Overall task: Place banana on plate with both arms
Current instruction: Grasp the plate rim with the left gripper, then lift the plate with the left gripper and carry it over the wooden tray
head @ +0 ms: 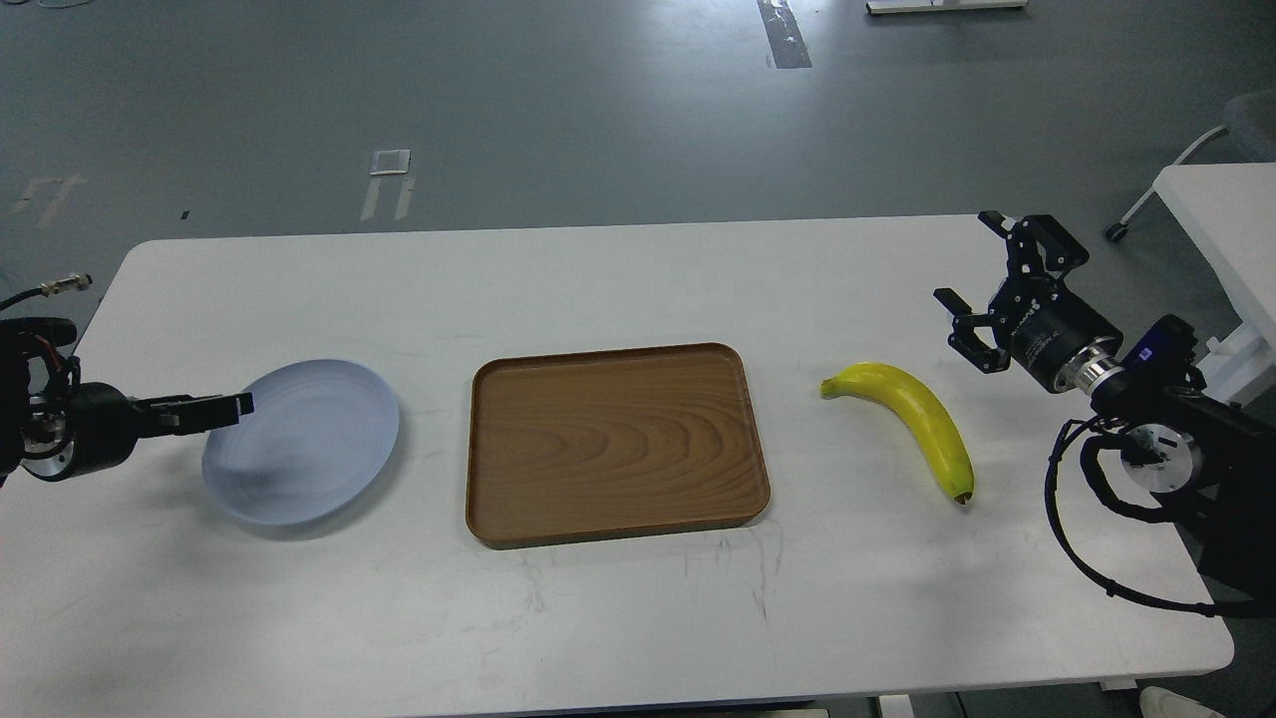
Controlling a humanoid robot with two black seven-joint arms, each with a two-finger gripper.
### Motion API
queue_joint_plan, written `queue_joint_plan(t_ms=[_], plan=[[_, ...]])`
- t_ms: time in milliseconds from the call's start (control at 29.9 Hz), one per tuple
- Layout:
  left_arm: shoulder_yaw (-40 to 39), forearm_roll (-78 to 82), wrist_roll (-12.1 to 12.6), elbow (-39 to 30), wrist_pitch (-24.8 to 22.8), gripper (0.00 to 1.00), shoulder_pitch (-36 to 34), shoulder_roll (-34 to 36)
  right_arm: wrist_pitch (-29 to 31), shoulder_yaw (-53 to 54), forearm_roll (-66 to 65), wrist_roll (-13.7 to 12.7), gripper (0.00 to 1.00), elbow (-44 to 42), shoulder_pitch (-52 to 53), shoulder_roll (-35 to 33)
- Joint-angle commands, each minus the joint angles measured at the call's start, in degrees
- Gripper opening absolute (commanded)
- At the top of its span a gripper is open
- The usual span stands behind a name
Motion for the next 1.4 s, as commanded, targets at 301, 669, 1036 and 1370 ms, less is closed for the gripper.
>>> queue_joint_plan(t_ms=[301, 669, 1036, 1370], plan=[[2.9, -2.9, 1.9, 0.6, 0.0, 0.72, 0.1, -0.9, 0.0, 0.0, 0.0, 0.0, 1.0, 0.0, -0.1, 0.0], [4.3, -3.1, 1.9, 0.6, 0.0, 0.43, 0.2, -0.9, 0.0, 0.0, 0.0, 0.0, 1.0, 0.1, -0.1, 0.0], [4.3, -3.7, 2.1, 0.6, 0.0, 0.0, -0.1, -0.8, 0.0, 0.0, 0.0, 0.0, 1.0, 0.0, -0.1, 0.0], [4.1, -7.3, 1.0, -3.0, -1.4, 0.0, -4.3, 1.8, 0.0, 0.0, 0.0, 0.0, 1.0, 0.1, -0.1, -0.9]])
